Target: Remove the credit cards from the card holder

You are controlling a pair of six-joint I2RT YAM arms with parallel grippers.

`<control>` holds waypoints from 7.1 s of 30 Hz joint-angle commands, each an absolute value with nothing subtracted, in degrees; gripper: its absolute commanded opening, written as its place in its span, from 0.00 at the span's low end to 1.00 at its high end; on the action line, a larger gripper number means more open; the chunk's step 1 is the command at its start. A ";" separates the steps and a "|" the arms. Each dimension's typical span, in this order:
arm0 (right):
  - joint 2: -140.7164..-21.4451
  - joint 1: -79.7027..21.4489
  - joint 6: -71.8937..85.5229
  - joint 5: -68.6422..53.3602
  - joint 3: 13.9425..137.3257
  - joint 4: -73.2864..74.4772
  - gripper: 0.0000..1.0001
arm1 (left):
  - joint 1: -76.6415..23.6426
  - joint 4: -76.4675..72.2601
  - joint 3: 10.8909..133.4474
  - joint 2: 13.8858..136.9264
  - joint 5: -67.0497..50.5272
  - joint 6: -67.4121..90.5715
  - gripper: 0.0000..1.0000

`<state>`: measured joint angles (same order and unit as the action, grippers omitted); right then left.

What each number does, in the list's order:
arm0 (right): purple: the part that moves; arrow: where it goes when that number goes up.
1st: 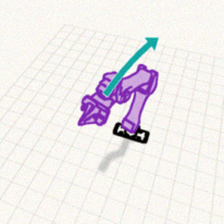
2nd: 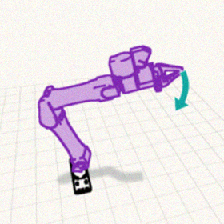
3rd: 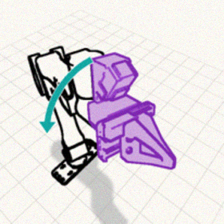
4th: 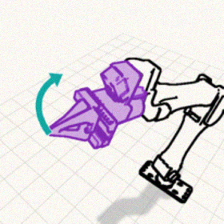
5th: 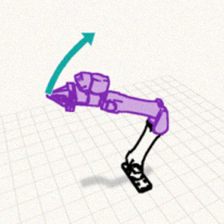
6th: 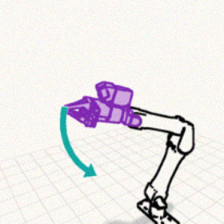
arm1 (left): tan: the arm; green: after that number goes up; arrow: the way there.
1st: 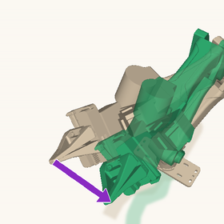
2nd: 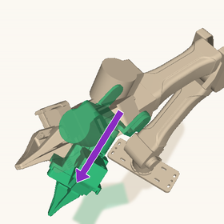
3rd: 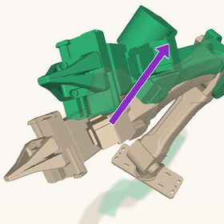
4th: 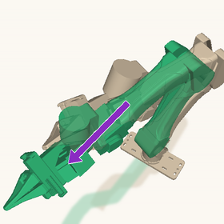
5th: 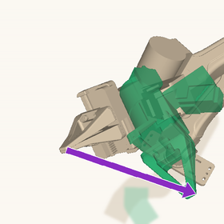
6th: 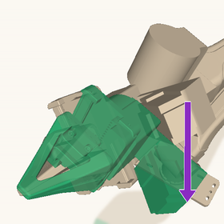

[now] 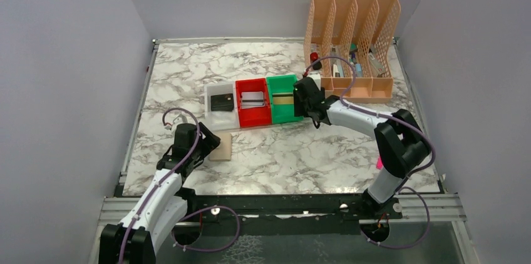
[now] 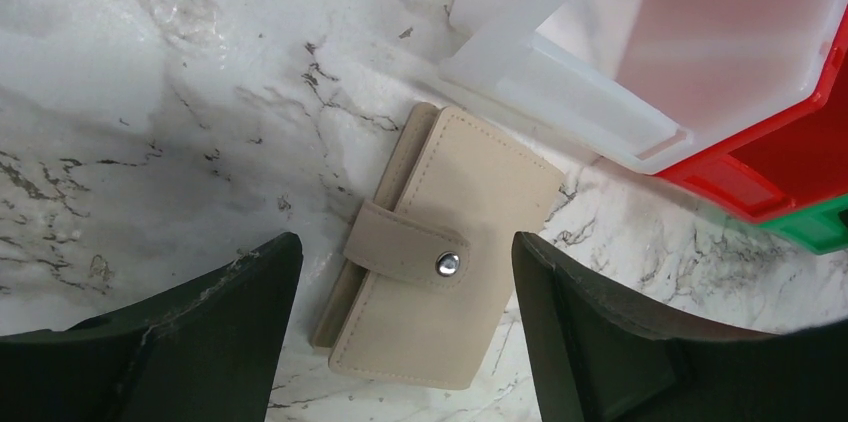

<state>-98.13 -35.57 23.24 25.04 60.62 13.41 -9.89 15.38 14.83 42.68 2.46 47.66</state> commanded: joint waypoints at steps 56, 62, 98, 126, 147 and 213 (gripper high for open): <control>-103.10 -44.66 23.71 8.21 74.90 14.31 0.78 | -42.49 20.93 26.75 43.88 22.01 40.58 0.86; -109.18 -45.83 25.60 20.51 78.25 17.97 0.74 | -42.54 20.96 27.09 45.24 21.99 40.47 0.87; -80.29 -46.20 31.82 -6.49 49.97 5.67 0.72 | -42.54 11.98 21.72 49.16 13.73 42.22 0.82; -99.27 -55.37 37.45 -8.40 47.05 -4.09 0.35 | -42.48 2.74 16.39 53.34 3.44 43.24 0.58; -72.14 -58.43 53.19 -5.06 20.23 -4.53 0.18 | -42.54 8.78 16.30 46.54 -4.37 43.85 0.72; -67.06 -58.44 57.06 -0.41 15.35 -8.05 0.19 | -69.49 6.38 31.44 80.53 15.73 46.58 0.12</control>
<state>-69.06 -58.08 57.04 -4.99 16.75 -10.41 -68.73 5.17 34.96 80.18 19.27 45.01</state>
